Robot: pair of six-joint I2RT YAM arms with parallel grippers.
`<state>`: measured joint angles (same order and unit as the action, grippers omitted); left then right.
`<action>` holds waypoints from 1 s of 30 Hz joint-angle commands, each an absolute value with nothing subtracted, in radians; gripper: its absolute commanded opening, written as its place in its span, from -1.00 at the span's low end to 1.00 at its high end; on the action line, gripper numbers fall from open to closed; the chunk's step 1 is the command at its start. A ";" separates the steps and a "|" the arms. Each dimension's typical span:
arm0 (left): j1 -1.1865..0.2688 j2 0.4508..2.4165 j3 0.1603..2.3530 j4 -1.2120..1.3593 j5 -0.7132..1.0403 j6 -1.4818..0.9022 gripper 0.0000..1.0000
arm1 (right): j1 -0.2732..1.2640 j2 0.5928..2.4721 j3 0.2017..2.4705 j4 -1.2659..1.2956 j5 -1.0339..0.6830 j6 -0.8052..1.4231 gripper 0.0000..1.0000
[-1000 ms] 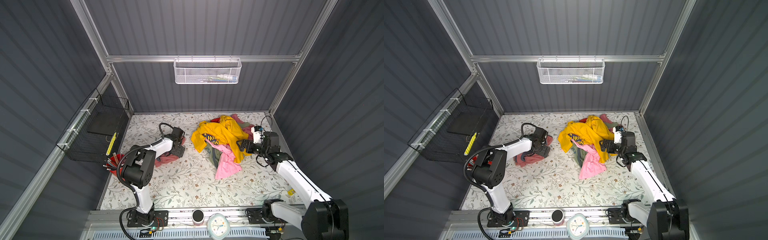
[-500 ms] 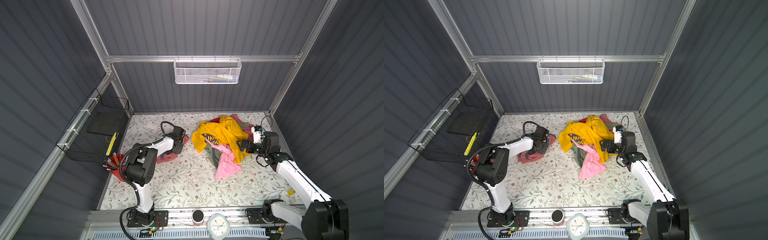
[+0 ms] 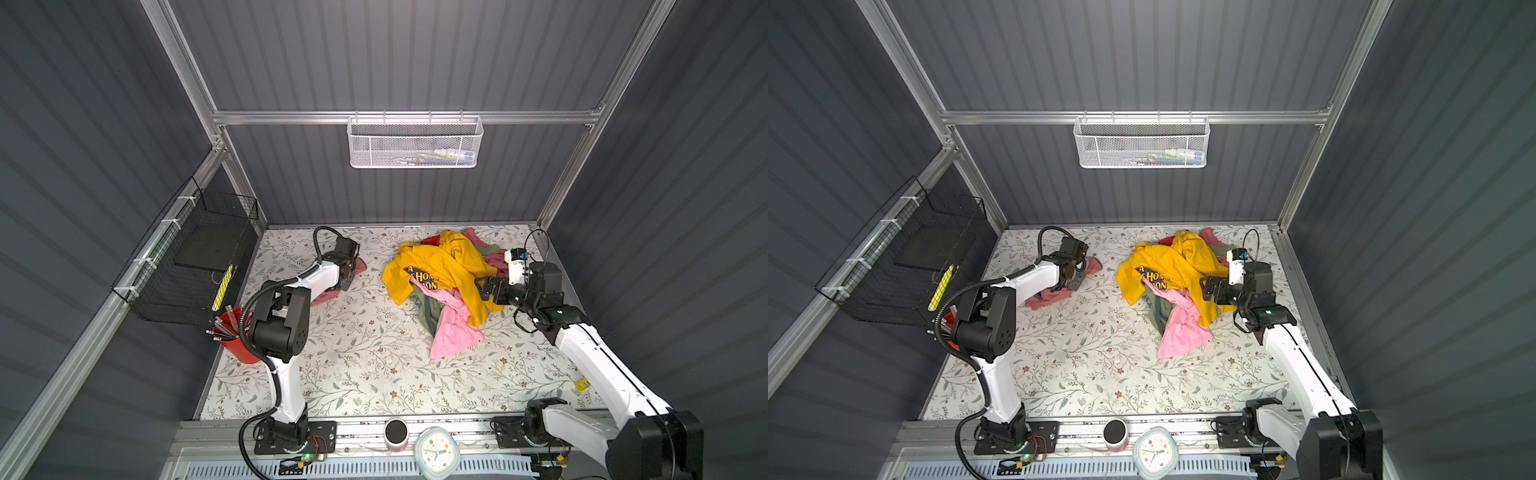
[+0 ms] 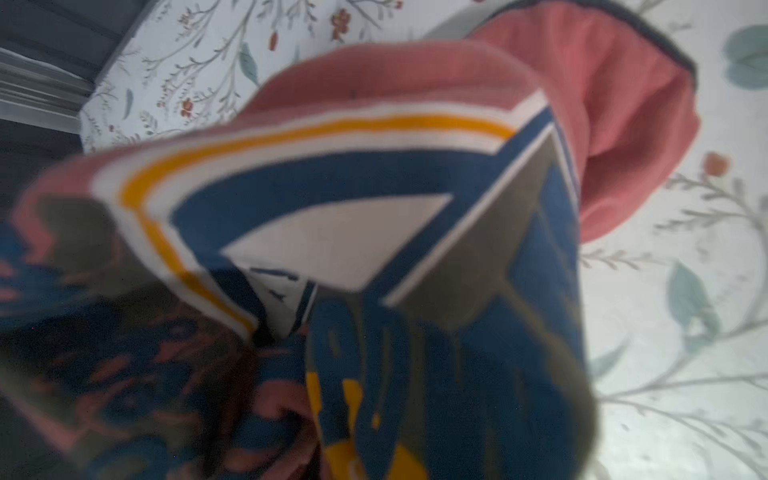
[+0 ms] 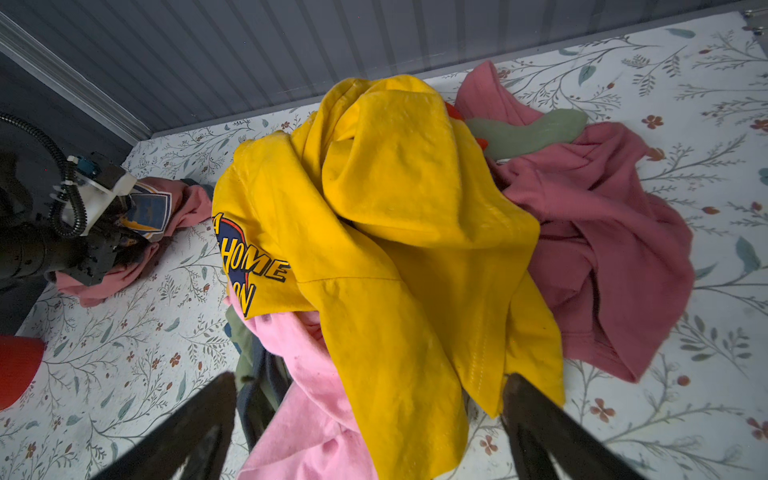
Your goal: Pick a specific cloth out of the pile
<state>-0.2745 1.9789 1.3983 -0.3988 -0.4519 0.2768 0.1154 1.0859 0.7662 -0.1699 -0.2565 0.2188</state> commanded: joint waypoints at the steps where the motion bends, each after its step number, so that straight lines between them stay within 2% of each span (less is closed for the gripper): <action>1: -0.245 2.020 1.482 -0.339 -0.491 0.368 -1.00 | 0.127 1.080 0.800 -0.194 -0.230 0.201 0.98; 7: -0.221 2.083 1.540 -0.352 -0.463 0.376 -1.00 | 0.135 1.083 0.805 -0.203 -0.215 0.200 0.98; 14: -0.222 2.076 1.467 -0.365 -0.420 0.310 -0.96 | 0.140 1.107 0.811 -0.191 -0.222 0.203 0.98; 17: -0.221 2.066 1.447 -0.377 -0.385 0.289 -0.66 | 0.144 1.111 0.819 -0.190 -0.224 0.201 0.98; 22: -0.222 2.016 1.422 -0.365 -0.335 0.249 0.18 | 0.146 1.112 0.818 -0.184 -0.215 0.194 0.98; 25: -0.222 1.994 1.427 -0.373 -0.337 0.216 0.60 | 0.146 1.138 0.816 -0.178 -0.199 0.177 0.98; 29: -0.224 1.940 1.422 -0.361 -0.352 0.176 1.00 | 0.143 1.134 0.824 -0.173 -0.173 0.145 0.98; 30: -0.224 1.919 1.388 -0.353 -0.355 0.166 1.00 | 0.142 1.131 0.825 -0.171 -0.164 0.135 0.98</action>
<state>-0.2173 1.9903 1.4227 -0.3508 -0.3580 0.2127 0.1429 1.1366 0.7982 -0.1875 -0.1986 0.1741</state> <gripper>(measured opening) 0.993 0.990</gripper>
